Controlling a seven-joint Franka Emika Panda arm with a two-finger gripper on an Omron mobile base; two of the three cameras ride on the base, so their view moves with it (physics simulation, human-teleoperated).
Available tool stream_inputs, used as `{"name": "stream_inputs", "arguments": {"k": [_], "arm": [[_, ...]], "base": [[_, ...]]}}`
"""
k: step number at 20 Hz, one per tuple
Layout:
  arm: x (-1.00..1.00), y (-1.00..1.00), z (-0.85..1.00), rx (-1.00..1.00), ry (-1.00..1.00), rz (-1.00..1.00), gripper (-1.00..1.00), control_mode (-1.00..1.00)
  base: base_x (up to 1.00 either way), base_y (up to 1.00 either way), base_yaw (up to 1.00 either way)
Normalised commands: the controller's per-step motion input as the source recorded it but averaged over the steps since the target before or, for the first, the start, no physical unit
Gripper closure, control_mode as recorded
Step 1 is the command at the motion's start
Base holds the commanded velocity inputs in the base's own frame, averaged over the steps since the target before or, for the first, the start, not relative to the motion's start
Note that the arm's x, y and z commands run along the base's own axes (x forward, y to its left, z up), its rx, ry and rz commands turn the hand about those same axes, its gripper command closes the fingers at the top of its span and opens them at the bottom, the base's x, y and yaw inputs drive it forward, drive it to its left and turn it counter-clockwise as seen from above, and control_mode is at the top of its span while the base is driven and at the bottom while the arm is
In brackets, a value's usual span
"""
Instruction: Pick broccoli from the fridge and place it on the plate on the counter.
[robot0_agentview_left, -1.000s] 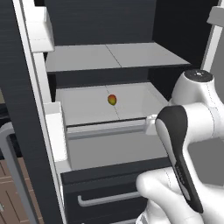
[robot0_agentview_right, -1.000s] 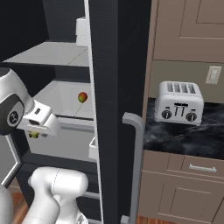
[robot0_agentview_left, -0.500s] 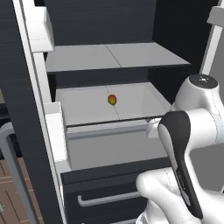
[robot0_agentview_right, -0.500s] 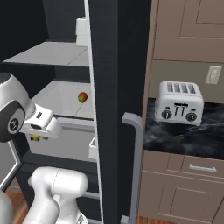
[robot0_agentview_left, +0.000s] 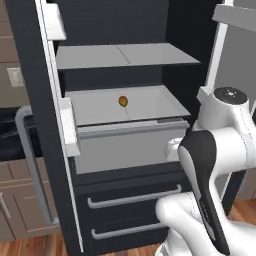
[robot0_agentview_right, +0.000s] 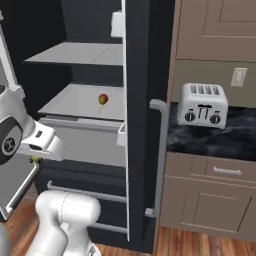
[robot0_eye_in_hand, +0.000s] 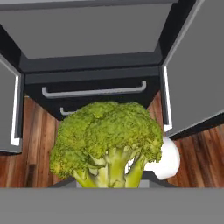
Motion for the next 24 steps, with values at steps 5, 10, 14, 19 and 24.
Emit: {"name": "stream_inputs", "arguments": {"k": [5,10,14,19,24], "arm": [[0.0,0.0,0.0,0.0,0.0,0.0,1.0,1.0],[0.0,0.0,0.0,0.0,0.0,0.0,1.0,1.0],[0.0,0.0,0.0,0.0,0.0,0.0,1.0,1.0],[0.0,0.0,0.0,0.0,0.0,0.0,1.0,1.0],[0.0,0.0,0.0,0.0,0.0,0.0,1.0,1.0]], "base": [[-0.83,0.26,-0.05],[-0.55,0.67,-0.06],[-0.41,1.0,-0.07],[-0.29,1.0,-0.11],[-0.05,1.0,-0.08]]}}
